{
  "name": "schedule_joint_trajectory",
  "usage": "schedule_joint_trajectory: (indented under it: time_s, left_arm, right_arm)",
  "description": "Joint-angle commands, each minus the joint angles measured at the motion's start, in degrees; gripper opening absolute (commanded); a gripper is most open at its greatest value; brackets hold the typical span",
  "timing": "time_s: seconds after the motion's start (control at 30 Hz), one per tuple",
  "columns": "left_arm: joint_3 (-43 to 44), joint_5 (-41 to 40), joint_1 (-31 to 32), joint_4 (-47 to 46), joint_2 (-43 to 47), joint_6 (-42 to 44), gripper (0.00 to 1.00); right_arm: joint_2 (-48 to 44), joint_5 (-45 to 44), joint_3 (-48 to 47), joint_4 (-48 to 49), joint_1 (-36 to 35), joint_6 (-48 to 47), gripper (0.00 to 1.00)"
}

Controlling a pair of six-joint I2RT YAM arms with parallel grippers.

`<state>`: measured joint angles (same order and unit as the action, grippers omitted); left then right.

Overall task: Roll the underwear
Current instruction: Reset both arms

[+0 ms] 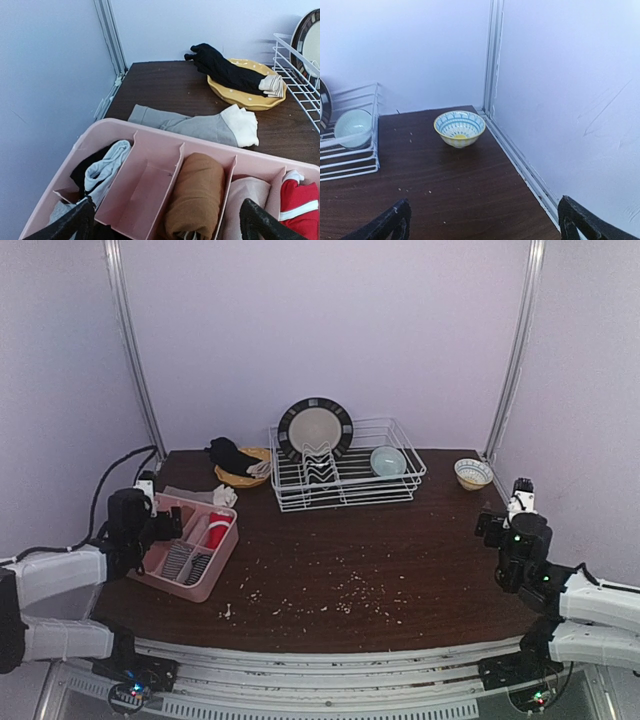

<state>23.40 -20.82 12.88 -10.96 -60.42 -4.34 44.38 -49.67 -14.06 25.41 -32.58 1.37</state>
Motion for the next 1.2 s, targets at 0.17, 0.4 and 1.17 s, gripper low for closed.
schedule_joint_trajectory:
  time_s: [0.17, 0.4, 1.17]
  left_arm:
    - [-6.56, 2.5, -1.96, -35.8, -14.17, 6.04, 0.98]
    - [-6.13, 6.17, -6.7, -45.68, -23.85, 7.97, 0.97]
    - [-0.37, 6.98, -8.61, -41.67, -29.37, 6.49, 0.98]
  right_arm:
    - [18.76, 23.39, 7.79, 27.68, 14.38, -4.31, 1.0]
    - [46.25, 27.38, 5.11, 58.0, 16.51, -11.19, 1.0]
    - [45.1, 31.54, -4.7, 35.38, 27.57, 2.24, 1.0]
